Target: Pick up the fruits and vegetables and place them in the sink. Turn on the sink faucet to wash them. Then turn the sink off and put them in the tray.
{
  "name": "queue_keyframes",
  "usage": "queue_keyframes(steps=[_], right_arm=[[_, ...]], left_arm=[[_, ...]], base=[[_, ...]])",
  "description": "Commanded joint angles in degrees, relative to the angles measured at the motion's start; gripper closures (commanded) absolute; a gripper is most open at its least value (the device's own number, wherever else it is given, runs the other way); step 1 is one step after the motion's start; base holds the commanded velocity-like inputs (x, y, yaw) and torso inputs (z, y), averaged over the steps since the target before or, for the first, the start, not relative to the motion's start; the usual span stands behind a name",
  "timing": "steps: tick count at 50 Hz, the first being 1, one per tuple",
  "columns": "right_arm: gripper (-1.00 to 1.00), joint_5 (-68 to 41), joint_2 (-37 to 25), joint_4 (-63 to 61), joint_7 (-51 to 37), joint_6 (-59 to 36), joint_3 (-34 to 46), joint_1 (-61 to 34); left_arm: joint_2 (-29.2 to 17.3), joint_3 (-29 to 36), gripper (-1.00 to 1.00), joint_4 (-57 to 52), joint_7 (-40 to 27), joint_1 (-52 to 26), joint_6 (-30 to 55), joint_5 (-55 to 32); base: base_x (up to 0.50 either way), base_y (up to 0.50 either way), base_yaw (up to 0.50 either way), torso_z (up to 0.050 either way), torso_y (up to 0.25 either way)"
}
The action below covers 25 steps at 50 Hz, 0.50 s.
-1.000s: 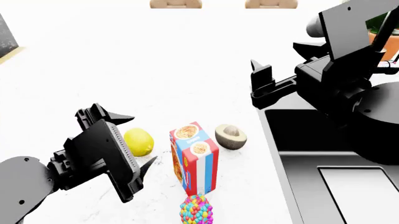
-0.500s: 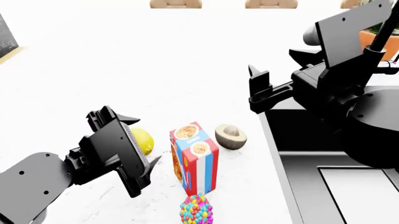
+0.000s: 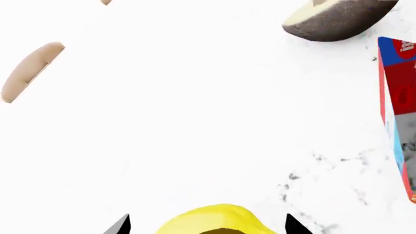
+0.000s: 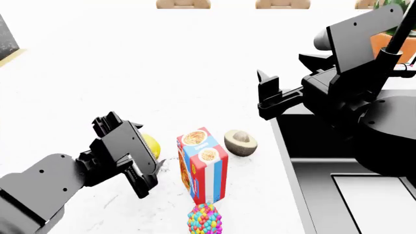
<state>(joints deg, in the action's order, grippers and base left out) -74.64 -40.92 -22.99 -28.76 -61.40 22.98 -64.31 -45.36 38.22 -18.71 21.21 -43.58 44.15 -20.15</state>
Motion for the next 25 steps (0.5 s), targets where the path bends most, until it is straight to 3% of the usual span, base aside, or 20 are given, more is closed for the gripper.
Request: queue_keyframes(steps=[1, 11, 12, 25], right_arm=[[-1.0, 0.6, -0.1, 0.2, 0.7, 0.8, 0.3, 0.6], [-1.0, 0.5, -0.4, -0.1, 0.5, 1.4, 0.1, 1.5], [-1.0, 0.5, -0.4, -0.1, 0.5, 1.5, 0.0, 1.6], [-1.0, 0.2, -0.5, -0.2, 0.5, 2.0, -0.2, 2.0]], left_arm=[[1.6, 2.1, -1.0, 4.0, -0.6, -0.9, 0.3, 2.3], [3.5, 4.9, -1.0, 8.4, -1.2, -1.2, 0.5, 4.9], [3.6, 5.2, 1.0, 8.6, -1.3, -1.2, 0.6, 5.2], [3.7, 4.9, 1.0, 9.2, -2.6, -1.2, 0.0, 6.0]], base=[[0.0, 0.0, 0.0, 0.0, 0.0], [0.0, 0.0, 0.0, 0.0, 0.0], [0.0, 0.0, 0.0, 0.0, 0.0], [0.0, 0.0, 0.0, 0.0, 0.0]])
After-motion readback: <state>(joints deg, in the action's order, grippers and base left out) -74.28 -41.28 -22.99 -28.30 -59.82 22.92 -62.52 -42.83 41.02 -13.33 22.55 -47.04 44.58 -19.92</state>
